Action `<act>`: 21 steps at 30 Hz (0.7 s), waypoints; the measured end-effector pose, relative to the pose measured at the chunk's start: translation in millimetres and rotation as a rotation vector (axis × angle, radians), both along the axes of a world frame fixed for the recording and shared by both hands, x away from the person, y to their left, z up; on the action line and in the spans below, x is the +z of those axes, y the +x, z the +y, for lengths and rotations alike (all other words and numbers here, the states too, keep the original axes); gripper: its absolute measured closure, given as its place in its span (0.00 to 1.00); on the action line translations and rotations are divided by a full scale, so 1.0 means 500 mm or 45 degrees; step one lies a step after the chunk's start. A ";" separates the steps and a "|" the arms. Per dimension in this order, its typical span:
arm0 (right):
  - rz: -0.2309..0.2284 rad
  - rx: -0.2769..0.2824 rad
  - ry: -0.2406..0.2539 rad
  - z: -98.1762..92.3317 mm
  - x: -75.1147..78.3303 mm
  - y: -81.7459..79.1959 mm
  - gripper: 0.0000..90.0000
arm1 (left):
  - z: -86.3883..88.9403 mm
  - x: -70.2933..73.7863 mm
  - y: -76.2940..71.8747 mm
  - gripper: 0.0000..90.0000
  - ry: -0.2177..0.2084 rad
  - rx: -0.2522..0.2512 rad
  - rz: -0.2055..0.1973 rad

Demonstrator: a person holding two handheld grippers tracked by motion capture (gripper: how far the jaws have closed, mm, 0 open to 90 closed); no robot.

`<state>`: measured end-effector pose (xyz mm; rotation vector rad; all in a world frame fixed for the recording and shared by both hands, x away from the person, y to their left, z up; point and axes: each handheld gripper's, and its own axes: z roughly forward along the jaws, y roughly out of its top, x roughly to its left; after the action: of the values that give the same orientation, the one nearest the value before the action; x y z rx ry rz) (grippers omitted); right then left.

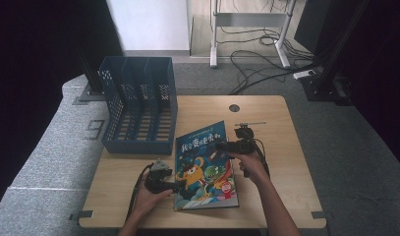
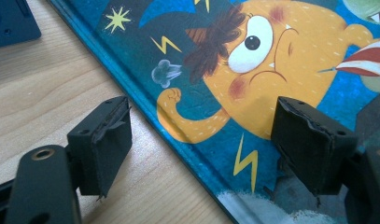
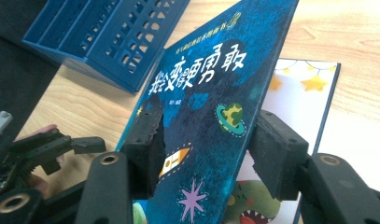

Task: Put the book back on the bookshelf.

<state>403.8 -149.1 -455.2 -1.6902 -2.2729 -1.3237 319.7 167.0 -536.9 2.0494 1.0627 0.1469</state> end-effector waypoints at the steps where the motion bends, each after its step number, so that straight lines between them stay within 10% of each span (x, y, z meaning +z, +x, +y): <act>1: -0.001 0.002 0.004 0.000 0.000 0.001 0.53 | 0.000 0.000 0.000 0.23 -0.004 -0.003 0.000; 21: 0.003 0.007 -0.010 0.010 0.001 0.011 0.66 | -0.003 0.004 -0.005 0.23 -0.013 -0.026 -0.001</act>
<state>409.4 -143.9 -454.7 -1.6860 -2.2826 -1.3128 317.4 165.6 -534.8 2.0503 1.0394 0.1316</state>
